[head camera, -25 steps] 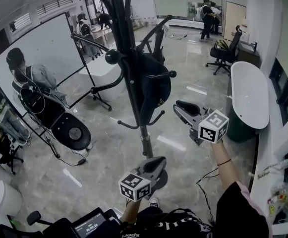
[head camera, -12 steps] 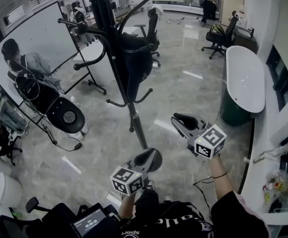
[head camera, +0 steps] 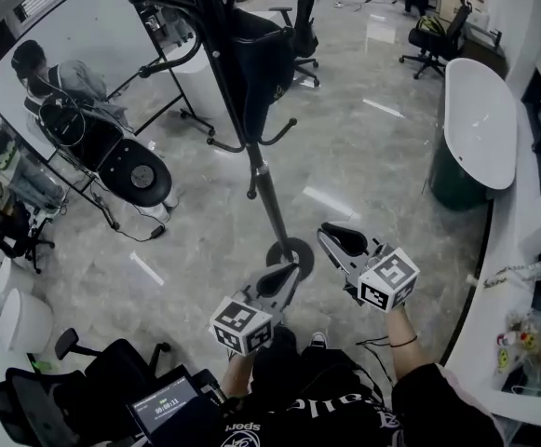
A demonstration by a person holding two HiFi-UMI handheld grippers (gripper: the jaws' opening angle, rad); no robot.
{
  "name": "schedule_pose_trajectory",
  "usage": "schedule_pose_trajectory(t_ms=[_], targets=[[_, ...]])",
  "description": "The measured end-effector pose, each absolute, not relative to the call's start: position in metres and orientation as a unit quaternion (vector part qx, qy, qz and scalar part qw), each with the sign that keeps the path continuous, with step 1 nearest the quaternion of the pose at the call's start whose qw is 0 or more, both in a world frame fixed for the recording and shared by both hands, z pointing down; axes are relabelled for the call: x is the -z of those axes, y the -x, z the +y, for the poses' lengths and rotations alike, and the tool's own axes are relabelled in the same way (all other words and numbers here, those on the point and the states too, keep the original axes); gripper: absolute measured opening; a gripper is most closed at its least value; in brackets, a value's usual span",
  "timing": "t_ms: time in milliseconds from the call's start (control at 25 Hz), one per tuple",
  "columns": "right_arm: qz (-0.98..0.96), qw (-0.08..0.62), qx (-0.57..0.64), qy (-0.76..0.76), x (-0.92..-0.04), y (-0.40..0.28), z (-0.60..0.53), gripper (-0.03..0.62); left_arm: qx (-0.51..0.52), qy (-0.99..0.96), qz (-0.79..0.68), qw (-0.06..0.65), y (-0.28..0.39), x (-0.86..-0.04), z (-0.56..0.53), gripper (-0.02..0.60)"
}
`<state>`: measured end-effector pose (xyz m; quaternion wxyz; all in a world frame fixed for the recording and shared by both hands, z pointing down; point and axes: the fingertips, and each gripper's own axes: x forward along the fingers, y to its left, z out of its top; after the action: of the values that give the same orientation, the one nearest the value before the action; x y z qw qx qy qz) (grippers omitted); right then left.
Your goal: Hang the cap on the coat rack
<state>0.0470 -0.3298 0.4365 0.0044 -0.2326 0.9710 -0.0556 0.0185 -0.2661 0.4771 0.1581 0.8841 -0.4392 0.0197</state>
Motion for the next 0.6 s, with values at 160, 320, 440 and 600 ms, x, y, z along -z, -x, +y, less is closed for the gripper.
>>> schedule_pose_trajectory(t_ms=[160, 320, 440, 600], targets=[[0.968, -0.024, 0.058, 0.244, -0.462, -0.044, -0.299, 0.057, -0.022, -0.886, -0.437, 0.155, -0.014, -0.485, -0.255, 0.003], [0.964, -0.015, 0.095, 0.249, -0.475, -0.039, -0.275, 0.055, -0.016, -0.886, -0.44, 0.147, -0.003, -0.485, -0.25, 0.003], [0.959, -0.013, 0.108, 0.262, -0.479, -0.031, -0.263, 0.049, -0.018, -0.888, -0.435, 0.146, 0.005, -0.484, -0.242, 0.003], [0.95, -0.005, 0.135, 0.282, -0.483, -0.015, -0.238, 0.046, -0.033, -0.892, -0.43, 0.136, 0.024, -0.488, -0.218, 0.003]])
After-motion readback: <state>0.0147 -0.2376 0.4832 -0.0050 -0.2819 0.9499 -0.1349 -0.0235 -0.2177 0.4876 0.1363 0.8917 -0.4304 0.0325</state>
